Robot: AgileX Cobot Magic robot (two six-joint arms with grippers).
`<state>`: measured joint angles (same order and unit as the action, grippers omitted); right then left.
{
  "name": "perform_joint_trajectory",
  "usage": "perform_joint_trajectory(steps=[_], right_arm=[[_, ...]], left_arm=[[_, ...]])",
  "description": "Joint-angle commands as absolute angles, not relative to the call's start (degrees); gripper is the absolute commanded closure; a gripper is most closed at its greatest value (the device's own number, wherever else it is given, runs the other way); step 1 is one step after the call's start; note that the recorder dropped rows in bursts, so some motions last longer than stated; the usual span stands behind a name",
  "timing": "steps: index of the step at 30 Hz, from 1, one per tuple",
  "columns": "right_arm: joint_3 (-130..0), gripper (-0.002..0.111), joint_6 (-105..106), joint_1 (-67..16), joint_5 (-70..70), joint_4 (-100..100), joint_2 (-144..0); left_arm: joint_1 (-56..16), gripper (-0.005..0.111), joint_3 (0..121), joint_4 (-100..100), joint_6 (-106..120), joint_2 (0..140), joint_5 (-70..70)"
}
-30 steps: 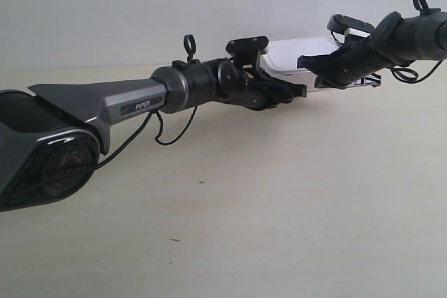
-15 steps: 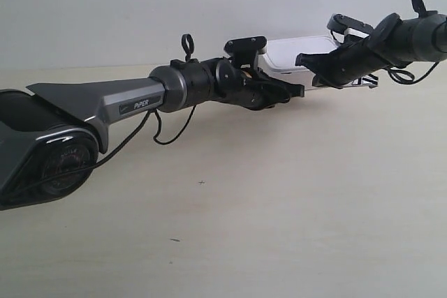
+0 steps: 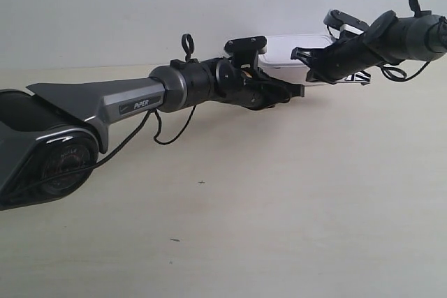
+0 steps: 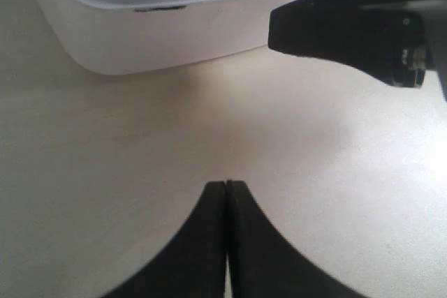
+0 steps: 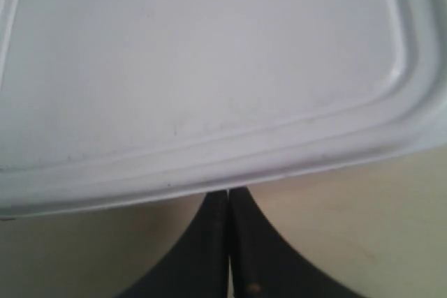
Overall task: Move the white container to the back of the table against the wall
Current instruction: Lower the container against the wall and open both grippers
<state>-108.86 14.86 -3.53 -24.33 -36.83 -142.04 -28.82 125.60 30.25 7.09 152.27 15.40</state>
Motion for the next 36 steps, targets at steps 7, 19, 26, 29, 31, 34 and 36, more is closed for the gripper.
perform_joint_trajectory(steps=[7, 19, 26, 29, 31, 34, 36], right_arm=[[-109.7, 0.108, 16.6, -3.4, -22.2, -37.6, -142.4], [-109.7, 0.108, 18.0, -3.4, -19.8, -37.4, -142.7], [-109.7, 0.108, 18.0, -3.4, -17.2, -36.9, -142.7], [-109.7, 0.108, 18.0, -3.4, -17.1, -36.9, -142.7], [-109.7, 0.108, 18.0, -3.4, -16.7, -36.9, -142.7], [-109.7, 0.108, 18.0, -3.4, -16.5, -36.9, -142.7], [-109.7, 0.108, 18.0, -3.4, -17.0, -36.9, -142.7]], left_arm=[[-28.6, 0.107, 126.0, 30.3, 7.3, 151.7, 14.7], [-28.6, 0.107, 126.0, 30.3, 7.6, 151.7, 14.8], [-28.6, 0.107, 126.0, 30.3, 8.5, 151.7, 15.0], [-28.6, 0.107, 126.0, 30.3, 8.7, 151.7, 15.2], [-28.6, 0.107, 126.0, 30.3, 8.7, 151.7, 15.2], [-28.6, 0.107, 126.0, 30.3, 8.7, 151.7, 15.2], [-28.6, 0.107, 126.0, 30.3, 8.7, 151.7, 15.2]])
